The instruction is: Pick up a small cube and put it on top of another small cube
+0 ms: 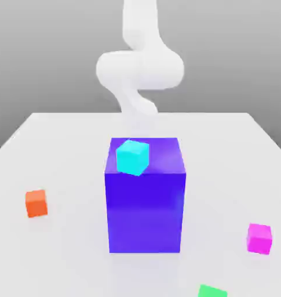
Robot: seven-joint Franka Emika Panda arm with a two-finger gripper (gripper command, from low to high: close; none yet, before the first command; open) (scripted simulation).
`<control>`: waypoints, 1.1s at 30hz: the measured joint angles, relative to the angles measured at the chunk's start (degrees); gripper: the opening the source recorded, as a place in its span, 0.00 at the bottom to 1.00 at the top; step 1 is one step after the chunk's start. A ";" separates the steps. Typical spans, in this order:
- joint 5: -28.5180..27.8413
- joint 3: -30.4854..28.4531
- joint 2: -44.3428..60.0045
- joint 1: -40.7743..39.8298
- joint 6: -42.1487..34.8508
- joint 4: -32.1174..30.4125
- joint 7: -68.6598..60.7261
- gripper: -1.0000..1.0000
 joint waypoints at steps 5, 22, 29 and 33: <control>1.89 0.42 10.75 6.64 4.85 -2.65 -8.42 0.50; -0.72 7.73 46.07 23.66 20.94 -11.39 -29.77 0.50; -7.91 5.68 60.64 27.89 30.19 -11.34 -28.83 0.50; -8.64 4.73 63.82 28.69 32.70 -10.72 -28.27 0.00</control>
